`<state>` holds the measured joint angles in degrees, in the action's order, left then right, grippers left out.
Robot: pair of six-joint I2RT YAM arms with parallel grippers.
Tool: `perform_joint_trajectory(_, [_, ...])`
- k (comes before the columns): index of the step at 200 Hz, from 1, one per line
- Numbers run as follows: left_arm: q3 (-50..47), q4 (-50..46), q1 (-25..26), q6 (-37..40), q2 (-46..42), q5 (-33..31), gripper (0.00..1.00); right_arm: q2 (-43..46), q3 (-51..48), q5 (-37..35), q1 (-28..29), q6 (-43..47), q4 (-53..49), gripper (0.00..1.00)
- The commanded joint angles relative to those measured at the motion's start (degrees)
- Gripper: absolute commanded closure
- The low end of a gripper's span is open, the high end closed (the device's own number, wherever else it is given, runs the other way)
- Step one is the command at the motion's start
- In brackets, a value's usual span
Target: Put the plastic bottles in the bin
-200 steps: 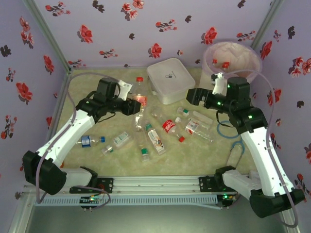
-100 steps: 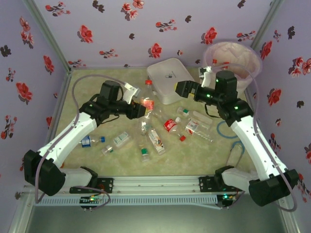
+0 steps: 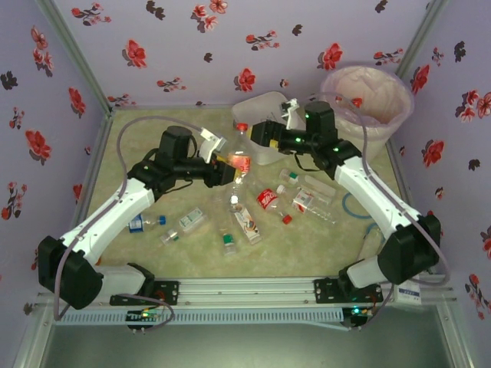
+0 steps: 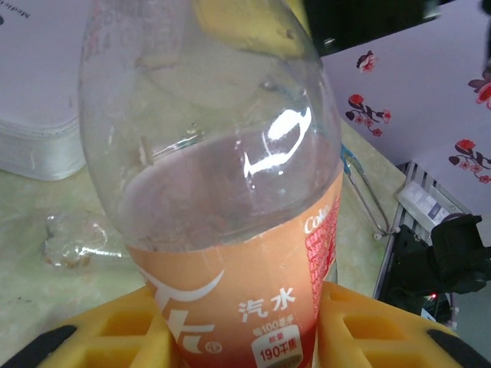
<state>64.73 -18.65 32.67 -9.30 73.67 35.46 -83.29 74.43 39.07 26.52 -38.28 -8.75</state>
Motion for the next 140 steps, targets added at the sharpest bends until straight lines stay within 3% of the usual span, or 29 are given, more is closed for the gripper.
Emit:
perform_joint_trajectory(1, [0.35,2.89,0.65,-0.88,1.36,2.07,0.66,-1.99,2.91,3.44,1.63,-2.30,5.80,0.09])
perform_joint_trajectory(26, [1.06,3.61,0.91,-1.10,2.83,2.12,0.66,-3.46,3.20,3.14,2.30,-2.34,6.35,0.18])
perform_joint_trajectory(93, [1.68,4.45,1.17,-1.42,3.68,2.50,0.65,-4.58,6.38,1.35,2.17,3.41,-1.00,0.63])
perform_joint_trajectory(117, [0.38,5.79,1.04,-1.99,2.59,2.16,0.50,-3.35,9.35,-0.29,1.07,7.05,-5.87,0.72])
perform_joint_trajectory(140, [-0.94,6.97,0.50,-3.32,1.37,-0.53,0.23,-1.76,14.07,-1.84,-1.28,11.51,-12.56,0.77])
